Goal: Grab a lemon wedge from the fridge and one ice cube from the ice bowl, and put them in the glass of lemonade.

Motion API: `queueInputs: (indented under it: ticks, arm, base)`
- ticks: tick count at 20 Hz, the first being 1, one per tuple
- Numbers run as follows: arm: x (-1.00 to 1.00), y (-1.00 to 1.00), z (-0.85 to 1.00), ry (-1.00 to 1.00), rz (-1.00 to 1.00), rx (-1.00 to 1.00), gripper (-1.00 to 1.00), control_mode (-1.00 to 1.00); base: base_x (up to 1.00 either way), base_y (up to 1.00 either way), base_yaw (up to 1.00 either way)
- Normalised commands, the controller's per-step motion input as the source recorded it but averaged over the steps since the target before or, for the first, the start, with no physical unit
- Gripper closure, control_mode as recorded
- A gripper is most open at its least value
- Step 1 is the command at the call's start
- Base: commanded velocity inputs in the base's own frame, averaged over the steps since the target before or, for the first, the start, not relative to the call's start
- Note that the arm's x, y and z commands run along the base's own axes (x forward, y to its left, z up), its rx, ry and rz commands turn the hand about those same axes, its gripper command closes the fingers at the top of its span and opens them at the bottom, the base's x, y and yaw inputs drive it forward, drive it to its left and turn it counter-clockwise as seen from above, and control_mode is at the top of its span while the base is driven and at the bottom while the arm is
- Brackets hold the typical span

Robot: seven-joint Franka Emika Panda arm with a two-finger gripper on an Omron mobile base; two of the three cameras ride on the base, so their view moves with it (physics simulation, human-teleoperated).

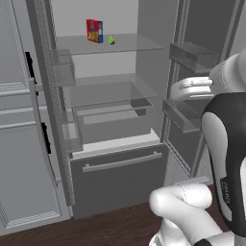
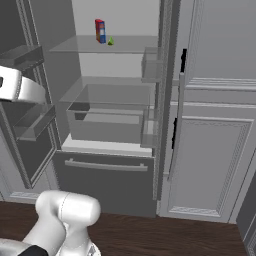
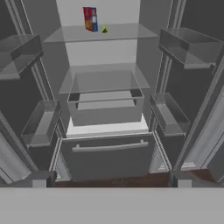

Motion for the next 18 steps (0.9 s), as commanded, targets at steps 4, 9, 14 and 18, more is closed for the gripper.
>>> queueInputs:
  ticks: [4,9,14,18]
  arm:
    - [0.33,0.0,0.11,-0.32,0.11,0.0,-1.0,-1.0]
    - [0.15,0.0,0.18,-0.28,0.09,0.0,-1.0,-1.0]
    - [-0.08,0.0,0.22,-0.06,0.0,0.0,-1.0,-1.0]
    - [0.0,0.0,0.0,0.0,0.0,0.0,-1.0,-1.0]
  base:
    - [0.0,0.0,0.0]
    - [0.0,0.0,0.0]
    - [0.0,0.0,0.0]
    - [0.0,0.0,0.0]
